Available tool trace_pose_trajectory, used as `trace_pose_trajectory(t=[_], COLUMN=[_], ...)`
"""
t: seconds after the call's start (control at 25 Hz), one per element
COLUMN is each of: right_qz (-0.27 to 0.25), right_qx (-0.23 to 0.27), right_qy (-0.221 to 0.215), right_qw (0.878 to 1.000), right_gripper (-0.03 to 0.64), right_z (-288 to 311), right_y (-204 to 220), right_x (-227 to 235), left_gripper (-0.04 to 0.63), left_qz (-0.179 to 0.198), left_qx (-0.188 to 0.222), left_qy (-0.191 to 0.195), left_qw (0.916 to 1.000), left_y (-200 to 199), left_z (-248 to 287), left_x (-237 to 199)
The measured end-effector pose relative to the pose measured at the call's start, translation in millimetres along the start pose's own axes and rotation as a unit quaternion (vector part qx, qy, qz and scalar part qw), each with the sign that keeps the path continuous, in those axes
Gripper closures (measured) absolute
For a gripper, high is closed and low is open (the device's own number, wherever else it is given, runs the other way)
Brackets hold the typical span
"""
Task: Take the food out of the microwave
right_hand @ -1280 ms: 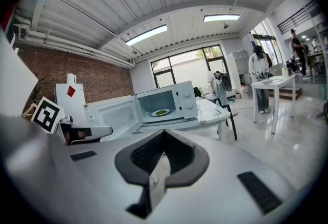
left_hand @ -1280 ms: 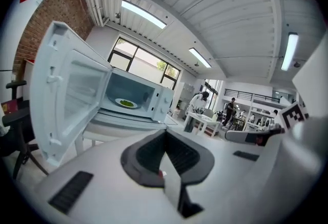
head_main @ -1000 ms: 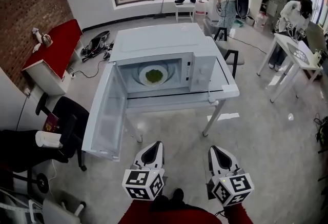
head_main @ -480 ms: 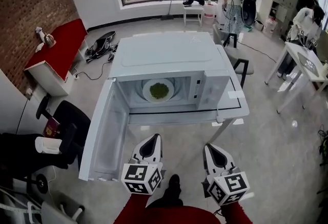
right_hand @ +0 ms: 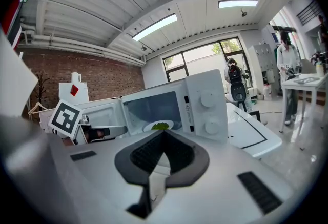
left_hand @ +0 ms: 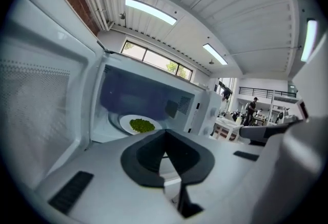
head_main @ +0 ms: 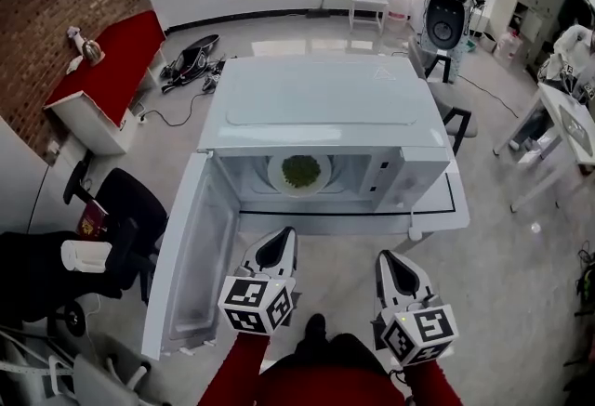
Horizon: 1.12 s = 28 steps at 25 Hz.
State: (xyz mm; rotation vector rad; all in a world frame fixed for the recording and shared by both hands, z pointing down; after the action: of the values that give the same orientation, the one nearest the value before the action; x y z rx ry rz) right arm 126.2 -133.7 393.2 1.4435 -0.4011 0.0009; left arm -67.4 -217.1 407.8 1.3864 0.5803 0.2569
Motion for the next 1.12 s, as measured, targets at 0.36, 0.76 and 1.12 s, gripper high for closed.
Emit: trace_pose_trajectory(t=[0.36, 0.76, 1.12], right_qz=[0.021, 0.022, 0.039], right_qx=[-0.015, -0.027, -0.052], right_qy=[-0.002, -0.011, -0.013], right_qw=[1.0, 0.999, 0.998], right_gripper=[0.603, 0.603, 0.603], right_z=[5.4, 9.8, 12.6], right_y=[-10.2, -1.1, 7.8], right_x=[18.0, 39.1, 41.6], left_gripper=[0.588, 0.476, 0.476], left_qz=[-0.061, -0.239, -0.372], left_qx=[-0.052, -0.058, -0.03], left_qy=[-0.023, -0.12, -0.132], left_qw=[0.9965, 0.9617, 0.9183], left_y=[13.4, 37.2, 45.1], left_z=[26.6, 65.7, 79.4], left_x=[-10.9, -50.2, -57.5])
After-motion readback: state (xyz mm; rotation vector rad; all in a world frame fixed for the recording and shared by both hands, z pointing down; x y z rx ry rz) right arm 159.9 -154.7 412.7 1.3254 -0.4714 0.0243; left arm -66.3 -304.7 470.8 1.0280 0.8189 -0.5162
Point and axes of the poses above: the fingertips, and each gripper's own axes: z forward along the fingers, x to its right, y out of its underside, the point moved 5 cm from there along -z, backward along the fingers, and after that the axes turned 11 degrees about x, right-handed, at the moved point
